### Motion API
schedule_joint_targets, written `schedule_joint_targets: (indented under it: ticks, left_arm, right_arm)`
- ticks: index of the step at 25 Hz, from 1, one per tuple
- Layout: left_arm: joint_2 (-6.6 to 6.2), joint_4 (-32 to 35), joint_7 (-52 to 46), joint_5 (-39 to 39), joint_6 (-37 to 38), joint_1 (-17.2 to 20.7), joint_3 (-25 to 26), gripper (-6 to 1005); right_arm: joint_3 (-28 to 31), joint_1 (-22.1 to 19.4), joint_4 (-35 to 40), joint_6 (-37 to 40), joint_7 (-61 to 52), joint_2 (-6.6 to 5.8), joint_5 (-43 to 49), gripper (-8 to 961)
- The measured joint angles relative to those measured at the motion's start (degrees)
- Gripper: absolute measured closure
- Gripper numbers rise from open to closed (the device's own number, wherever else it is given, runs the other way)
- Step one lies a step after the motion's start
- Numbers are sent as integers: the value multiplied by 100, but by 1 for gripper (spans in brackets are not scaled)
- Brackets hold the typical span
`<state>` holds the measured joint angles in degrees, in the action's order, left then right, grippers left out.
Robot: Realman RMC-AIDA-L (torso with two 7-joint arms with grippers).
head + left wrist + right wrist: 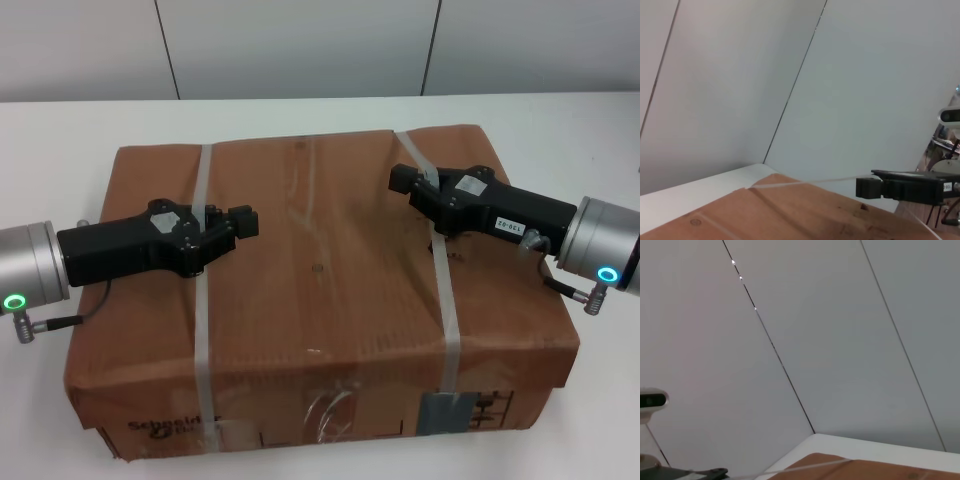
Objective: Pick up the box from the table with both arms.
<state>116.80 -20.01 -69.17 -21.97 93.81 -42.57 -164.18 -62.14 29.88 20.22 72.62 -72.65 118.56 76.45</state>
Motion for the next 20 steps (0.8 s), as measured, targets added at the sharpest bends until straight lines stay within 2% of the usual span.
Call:
schedule_joint_targets:
  ticks: [20]
  left_arm:
    - [0, -2, 17, -55, 3, 9, 0, 901]
  right_arm:
    - [0, -2, 0, -1, -21, 0, 2, 918]
